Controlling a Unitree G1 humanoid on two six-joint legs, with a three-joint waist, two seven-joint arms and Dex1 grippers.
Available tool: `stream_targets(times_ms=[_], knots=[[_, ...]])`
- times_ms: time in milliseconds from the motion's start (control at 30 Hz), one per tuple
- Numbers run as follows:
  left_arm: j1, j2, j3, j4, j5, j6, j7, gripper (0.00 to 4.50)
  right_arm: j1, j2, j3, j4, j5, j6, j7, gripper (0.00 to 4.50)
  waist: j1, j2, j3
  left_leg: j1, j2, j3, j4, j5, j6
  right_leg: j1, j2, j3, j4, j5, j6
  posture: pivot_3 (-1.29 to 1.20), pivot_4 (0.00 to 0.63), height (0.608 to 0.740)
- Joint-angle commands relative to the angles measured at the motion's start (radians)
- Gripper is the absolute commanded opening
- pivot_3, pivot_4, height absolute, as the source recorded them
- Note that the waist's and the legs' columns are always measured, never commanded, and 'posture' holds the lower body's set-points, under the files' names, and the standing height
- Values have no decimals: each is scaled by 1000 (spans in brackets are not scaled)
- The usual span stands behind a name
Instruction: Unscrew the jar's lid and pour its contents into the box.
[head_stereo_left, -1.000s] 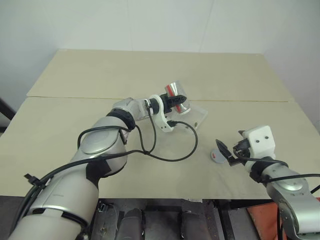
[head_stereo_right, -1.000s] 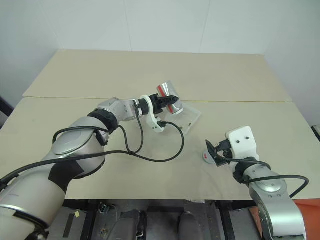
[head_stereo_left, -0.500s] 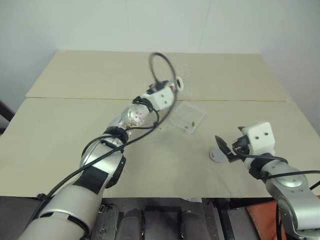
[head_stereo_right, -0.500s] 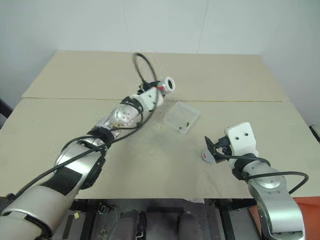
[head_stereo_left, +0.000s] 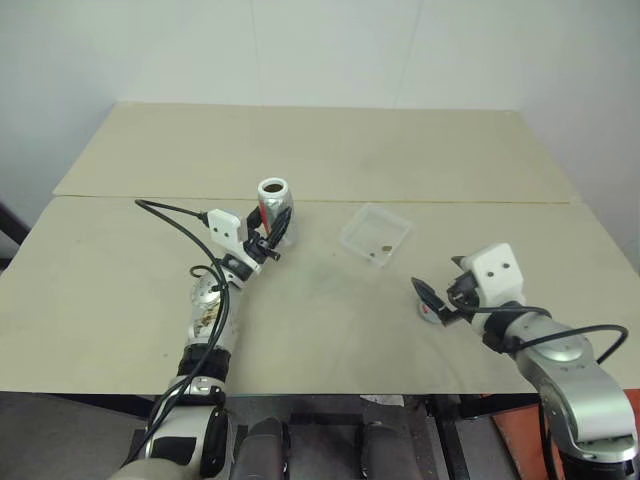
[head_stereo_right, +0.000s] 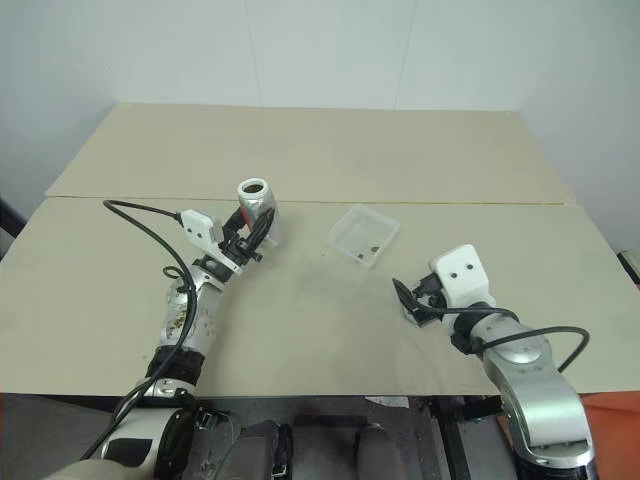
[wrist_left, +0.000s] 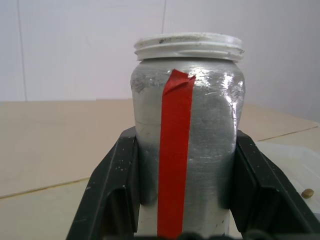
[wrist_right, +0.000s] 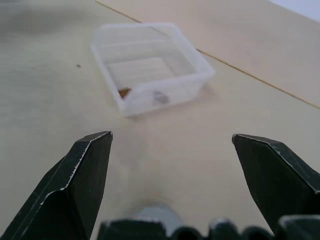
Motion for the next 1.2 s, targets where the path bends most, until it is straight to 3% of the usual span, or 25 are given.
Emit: stream_targets(times_ms=[33, 233, 500, 600, 767, 1033, 1200], knots=[[21, 3, -5, -40, 25, 2, 27, 1932, -12, -5, -9, -6, -14, -38, 0, 4479, 1, 0, 0, 0, 0, 0, 0, 0, 0, 0, 0, 0, 0, 0, 0, 0, 150, 740], [34, 0, -3, 28, 69, -3, 98, 1932, 9, -4, -10, -26, -22, -39, 1, 4479, 3, 0, 0, 0, 0, 0, 0, 0, 0, 0, 0, 0, -1, 0, 0, 0, 150, 740], [56, 15, -25, 117, 106, -77, 59, 1932, 18, 1, -16, -24, -25, -40, -3, 4479, 4, 0, -1, 5, 0, 1, -1, 0, 0, 4, 0, 0, -3, 0, 0, 0, 150, 740], [73, 12, -18, 115, 87, -78, 49, 2841, 17, -1, -10, -25, -32, -38, -5, 4500, 1, 1, -1, 15, 1, 3, -3, -1, 2, 16, 0, 0, -9, 0, 0, 0, 150, 740], [80, 9, -19, 125, 114, -109, 78, 4443, 14, -4, -4, -15, -43, -44, -1, 4500, 0, 2, -2, 17, 1, 2, -2, -1, 2, 17, 1, 0, -9, 1, 0, 0, 150, 740], [153, 18, -28, 13, 114, -56, 81, 4490, 1, -7, 1, 4, -58, -51, 5, 4500, -7, 2, -3, 17, 1, 2, -3, -1, 2, 17, 0, 1, -10, 1, 0, 0, 150, 740], [277, 60, -25, -187, 54, 56, 25, 4490, 8, -3, 6, 9, -62, -58, 10, 4500, -23, 2, -3, 17, 2, 2, -4, -1, 2, 15, 1, 2, -9, 1, 0, 0, 150, 740]])
